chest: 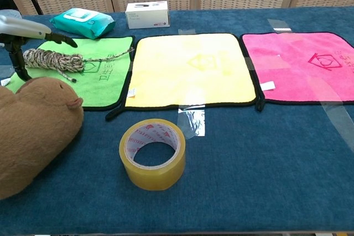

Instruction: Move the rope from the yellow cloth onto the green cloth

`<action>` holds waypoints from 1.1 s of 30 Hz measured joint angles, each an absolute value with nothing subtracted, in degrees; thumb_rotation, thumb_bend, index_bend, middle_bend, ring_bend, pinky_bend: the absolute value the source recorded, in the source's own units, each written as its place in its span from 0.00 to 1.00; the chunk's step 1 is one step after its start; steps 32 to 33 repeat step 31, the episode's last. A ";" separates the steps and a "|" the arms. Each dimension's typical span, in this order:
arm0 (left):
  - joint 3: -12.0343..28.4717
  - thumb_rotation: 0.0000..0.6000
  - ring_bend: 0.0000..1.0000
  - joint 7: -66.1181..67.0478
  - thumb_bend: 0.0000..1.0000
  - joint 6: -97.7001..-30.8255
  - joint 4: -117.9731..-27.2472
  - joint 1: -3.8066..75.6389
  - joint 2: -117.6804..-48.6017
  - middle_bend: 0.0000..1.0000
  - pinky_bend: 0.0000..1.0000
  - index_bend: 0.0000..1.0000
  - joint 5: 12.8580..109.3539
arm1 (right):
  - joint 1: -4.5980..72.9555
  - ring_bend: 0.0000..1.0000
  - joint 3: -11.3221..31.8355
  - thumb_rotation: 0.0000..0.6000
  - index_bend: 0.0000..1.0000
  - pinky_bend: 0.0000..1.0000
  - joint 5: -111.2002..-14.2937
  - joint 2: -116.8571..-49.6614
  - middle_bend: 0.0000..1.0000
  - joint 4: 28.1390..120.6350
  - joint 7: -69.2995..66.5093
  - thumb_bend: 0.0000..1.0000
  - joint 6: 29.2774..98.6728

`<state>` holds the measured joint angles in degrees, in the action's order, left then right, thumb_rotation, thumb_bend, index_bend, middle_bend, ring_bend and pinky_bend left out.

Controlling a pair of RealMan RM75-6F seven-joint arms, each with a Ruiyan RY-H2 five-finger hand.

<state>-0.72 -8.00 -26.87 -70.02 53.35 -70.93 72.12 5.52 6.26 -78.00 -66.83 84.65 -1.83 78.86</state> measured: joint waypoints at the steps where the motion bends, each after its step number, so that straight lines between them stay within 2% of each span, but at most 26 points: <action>1: -0.35 1.00 0.00 -8.92 0.09 -28.01 -70.85 52.98 -70.17 0.00 0.00 0.00 73.16 | 5.50 0.00 6.24 1.00 0.00 0.00 -78.06 -66.80 0.00 84.69 -1.87 0.00 78.92; 9: 1.31 1.00 0.00 -10.95 0.05 -40.14 -77.81 48.09 -63.87 0.00 0.00 0.00 76.47 | 5.50 0.00 6.02 1.00 0.00 0.00 -79.01 -66.56 0.00 84.99 -2.57 0.00 79.26; 18: 1.06 1.00 0.00 -9.45 0.04 -60.12 -85.57 34.28 -59.15 0.00 0.00 0.00 76.00 | 5.45 0.00 5.38 1.00 0.00 0.00 -81.29 -65.77 0.00 86.10 -4.40 0.00 80.08; 28: -0.53 1.00 0.00 -8.04 0.04 -79.52 -86.73 17.34 -63.11 0.00 0.00 0.00 74.62 | 5.05 0.00 5.02 1.00 0.00 0.00 -84.01 -64.95 0.00 86.75 -6.19 0.00 82.60; 31: -0.97 1.00 0.00 -6.70 0.04 -82.89 -86.69 14.00 -65.71 0.00 0.00 0.00 74.55 | 4.94 0.00 4.90 1.00 0.00 0.00 -84.85 -64.91 0.00 86.82 -6.37 0.00 83.39; 33: -0.97 1.00 0.00 -6.70 0.04 -82.89 -86.69 14.00 -65.71 0.00 0.00 0.00 74.55 | 4.94 0.00 4.90 1.00 0.00 0.00 -84.85 -64.91 0.00 86.82 -6.37 0.00 83.39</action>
